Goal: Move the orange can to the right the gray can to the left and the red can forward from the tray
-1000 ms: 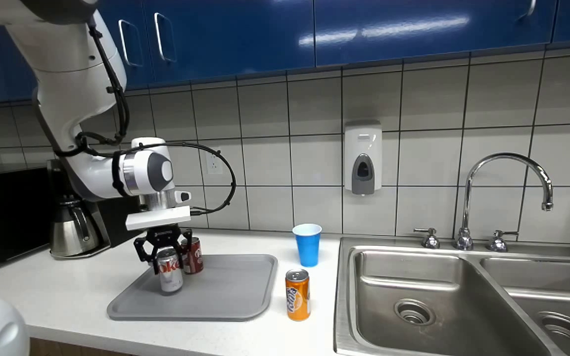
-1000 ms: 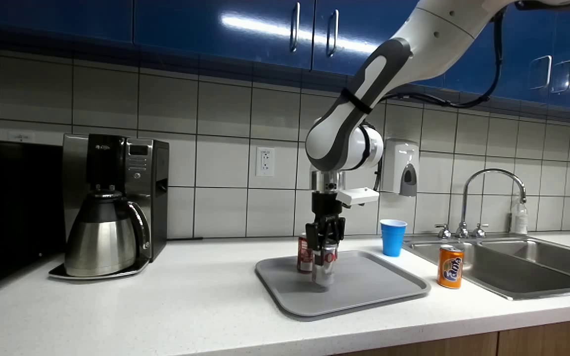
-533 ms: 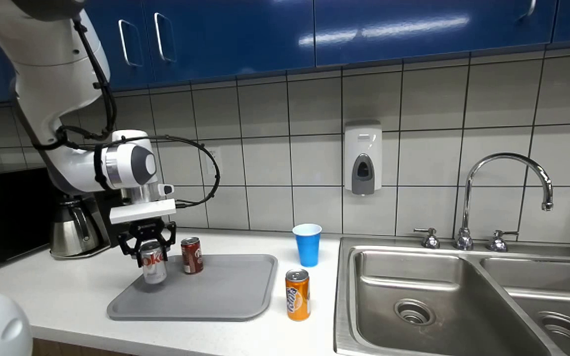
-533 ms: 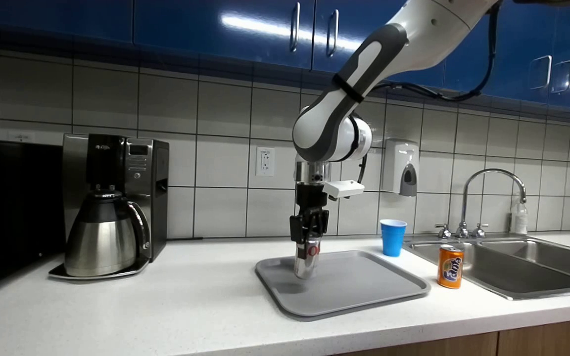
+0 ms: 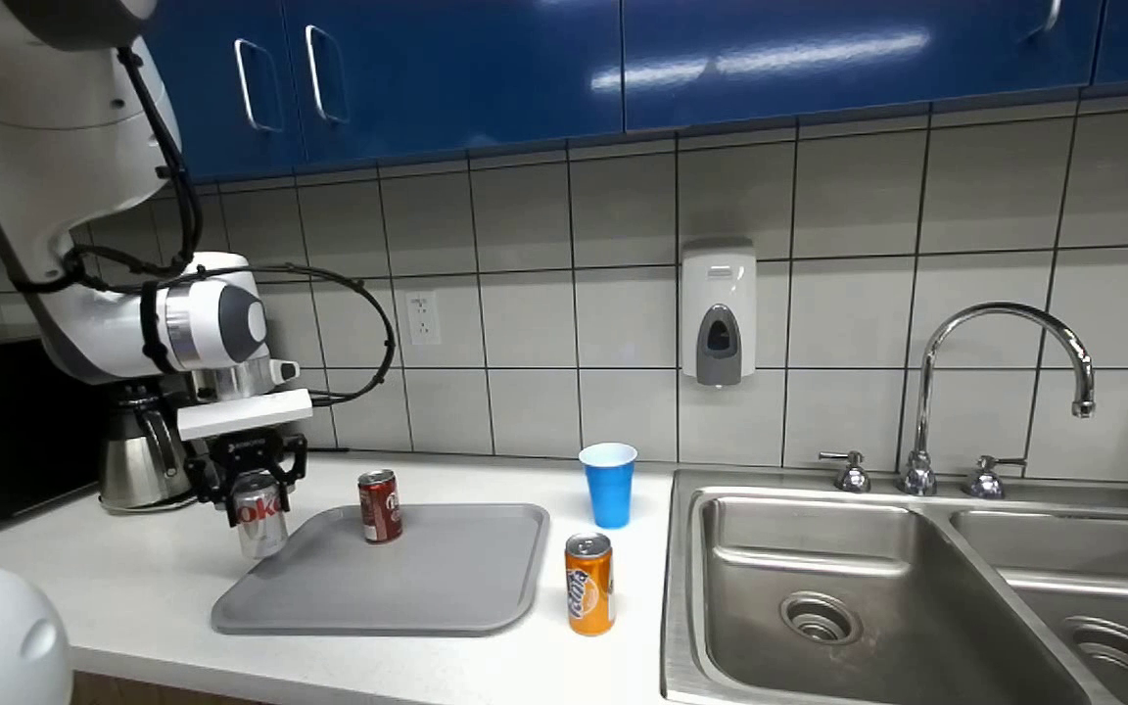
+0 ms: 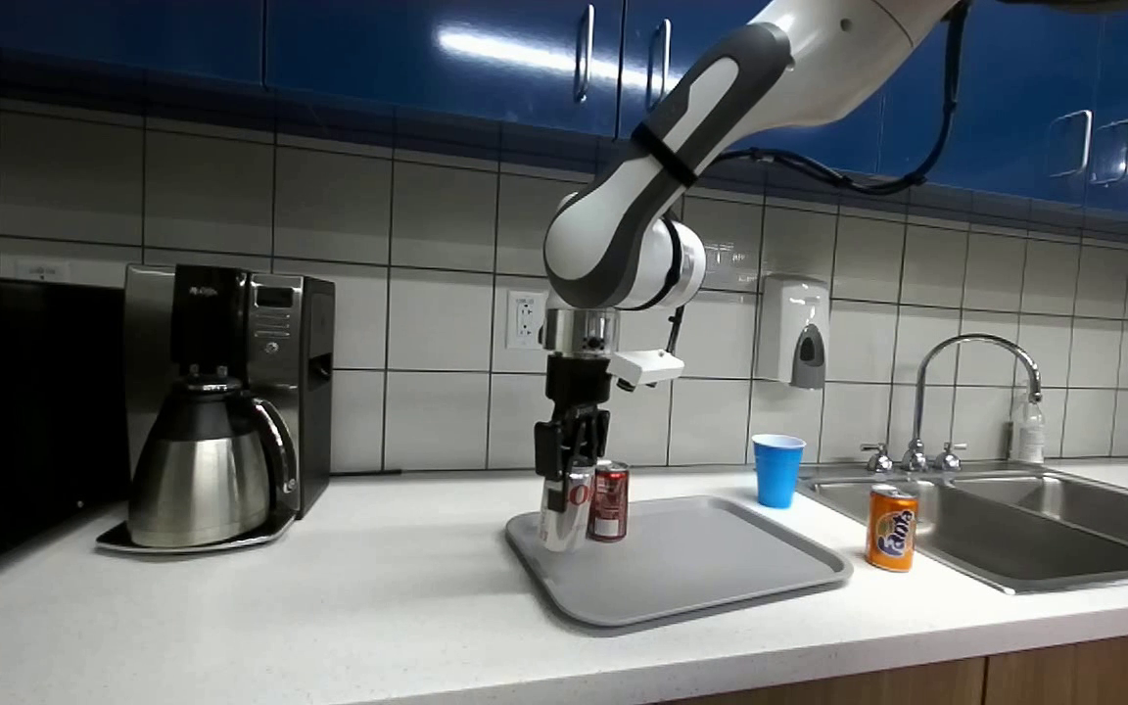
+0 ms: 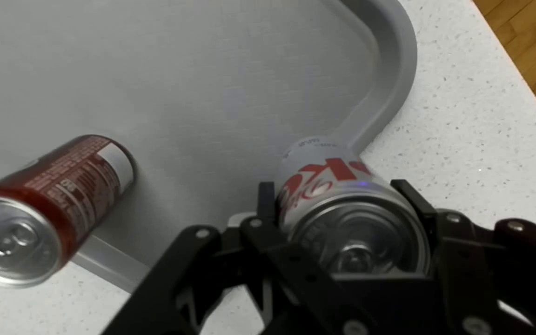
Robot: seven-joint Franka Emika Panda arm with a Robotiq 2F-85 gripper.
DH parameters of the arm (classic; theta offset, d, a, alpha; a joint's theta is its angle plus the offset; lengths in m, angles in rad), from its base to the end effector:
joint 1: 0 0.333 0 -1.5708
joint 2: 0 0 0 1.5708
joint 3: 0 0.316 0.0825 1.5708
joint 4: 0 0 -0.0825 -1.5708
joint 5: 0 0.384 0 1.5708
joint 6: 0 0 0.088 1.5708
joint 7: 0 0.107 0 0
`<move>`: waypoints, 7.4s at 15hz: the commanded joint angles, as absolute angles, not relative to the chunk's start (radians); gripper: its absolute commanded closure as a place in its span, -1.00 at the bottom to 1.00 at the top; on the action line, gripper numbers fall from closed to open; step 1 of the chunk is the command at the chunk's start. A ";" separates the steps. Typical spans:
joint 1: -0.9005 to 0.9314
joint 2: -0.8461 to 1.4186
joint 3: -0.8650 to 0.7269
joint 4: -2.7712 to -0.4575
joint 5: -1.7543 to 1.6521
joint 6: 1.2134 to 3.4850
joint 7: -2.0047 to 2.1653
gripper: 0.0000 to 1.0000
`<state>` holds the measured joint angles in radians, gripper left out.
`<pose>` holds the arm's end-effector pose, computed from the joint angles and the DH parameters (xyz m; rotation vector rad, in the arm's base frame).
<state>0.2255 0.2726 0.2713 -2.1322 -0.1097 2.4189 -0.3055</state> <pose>0.5055 0.2711 0.2860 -2.8457 -1.3279 -0.0416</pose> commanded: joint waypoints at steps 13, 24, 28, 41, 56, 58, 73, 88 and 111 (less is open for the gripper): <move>0.265 0.405 0.331 -1.974 -0.113 2.319 -0.476 0.24; 0.285 0.458 0.321 -1.916 -0.193 2.290 -0.468 0.24; 0.289 0.480 0.317 -1.903 -0.204 2.291 -0.465 0.24; 0.286 0.451 0.328 -1.900 -0.209 2.236 -0.491 -1.00; 0.215 0.304 0.312 -1.916 -0.087 2.258 -0.484 -1.00; 0.195 0.300 0.296 -1.926 -0.058 2.274 -0.478 -1.00; 0.150 0.331 0.147 -1.915 -0.051 2.299 -0.218 -1.00; 0.201 0.492 0.091 -1.779 -0.109 2.296 0.060 -1.00; 0.198 0.611 0.087 -1.691 -0.092 2.264 0.049 -0.45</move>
<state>0.1901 0.6055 0.0934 -1.7227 -0.0901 2.3039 0.0359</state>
